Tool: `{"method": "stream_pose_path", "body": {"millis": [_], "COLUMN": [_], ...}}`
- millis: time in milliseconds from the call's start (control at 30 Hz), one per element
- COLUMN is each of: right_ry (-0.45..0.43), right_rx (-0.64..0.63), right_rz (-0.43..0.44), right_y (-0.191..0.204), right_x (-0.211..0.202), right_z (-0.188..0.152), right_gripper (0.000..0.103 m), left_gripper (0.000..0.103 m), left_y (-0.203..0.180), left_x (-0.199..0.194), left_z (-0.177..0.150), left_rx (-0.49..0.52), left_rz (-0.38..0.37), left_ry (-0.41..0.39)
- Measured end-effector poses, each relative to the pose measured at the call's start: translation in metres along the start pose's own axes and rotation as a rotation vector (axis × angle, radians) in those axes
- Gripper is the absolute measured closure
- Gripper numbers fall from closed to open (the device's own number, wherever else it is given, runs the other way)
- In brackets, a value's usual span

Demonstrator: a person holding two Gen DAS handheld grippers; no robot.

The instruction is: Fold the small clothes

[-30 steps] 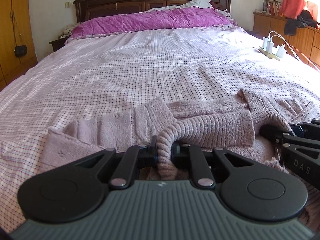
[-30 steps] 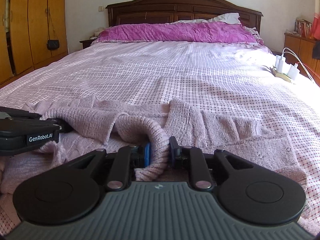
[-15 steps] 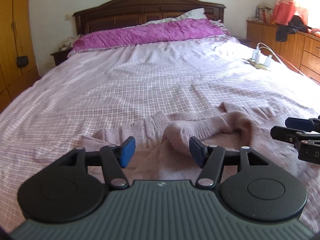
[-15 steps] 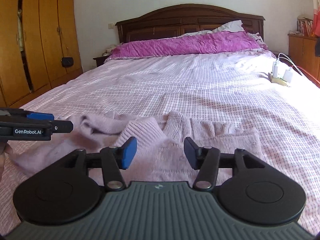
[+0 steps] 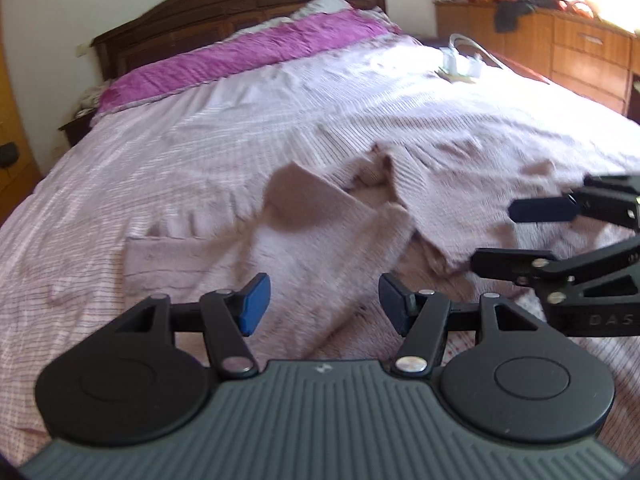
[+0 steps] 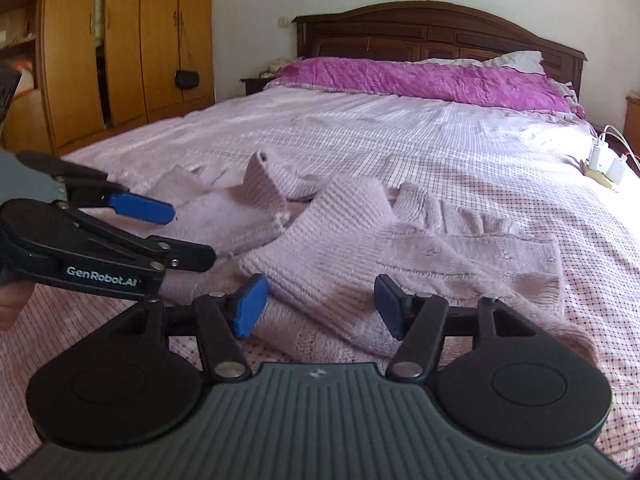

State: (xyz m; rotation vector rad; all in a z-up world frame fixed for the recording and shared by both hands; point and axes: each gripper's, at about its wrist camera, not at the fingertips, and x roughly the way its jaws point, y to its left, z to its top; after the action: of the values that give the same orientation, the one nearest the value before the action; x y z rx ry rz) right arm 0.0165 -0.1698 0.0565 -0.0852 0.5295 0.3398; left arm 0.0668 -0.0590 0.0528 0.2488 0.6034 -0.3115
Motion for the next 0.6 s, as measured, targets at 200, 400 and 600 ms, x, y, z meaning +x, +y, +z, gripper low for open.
{"method": "stream_pose_path", "body": {"millis": [200,400,600], "right_ry": [0.019,-0.04,-0.143], "right_rx": [-0.045,-0.057,-0.076], "right_rz": [-0.014,-0.051,-0.154], "right_y": [0.004,0.003,-0.017], "right_x": [0.009,0.004,-0.008], "right_z": [-0.006,0.0,0.022], "right_gripper": [0.036,0.083,0.09], "left_gripper": [0.04,0.091,0.092], "left_y": [-0.004,0.016,0.058], "left_x": [0.02,0.015,0.006], "left_z": [-0.008,-0.002,0.018], "left_rx": [0.038,-0.02,-0.093], "left_rz": [0.01,-0.012,0.087], "left_ry": [-0.01,-0.031,-0.099]}}
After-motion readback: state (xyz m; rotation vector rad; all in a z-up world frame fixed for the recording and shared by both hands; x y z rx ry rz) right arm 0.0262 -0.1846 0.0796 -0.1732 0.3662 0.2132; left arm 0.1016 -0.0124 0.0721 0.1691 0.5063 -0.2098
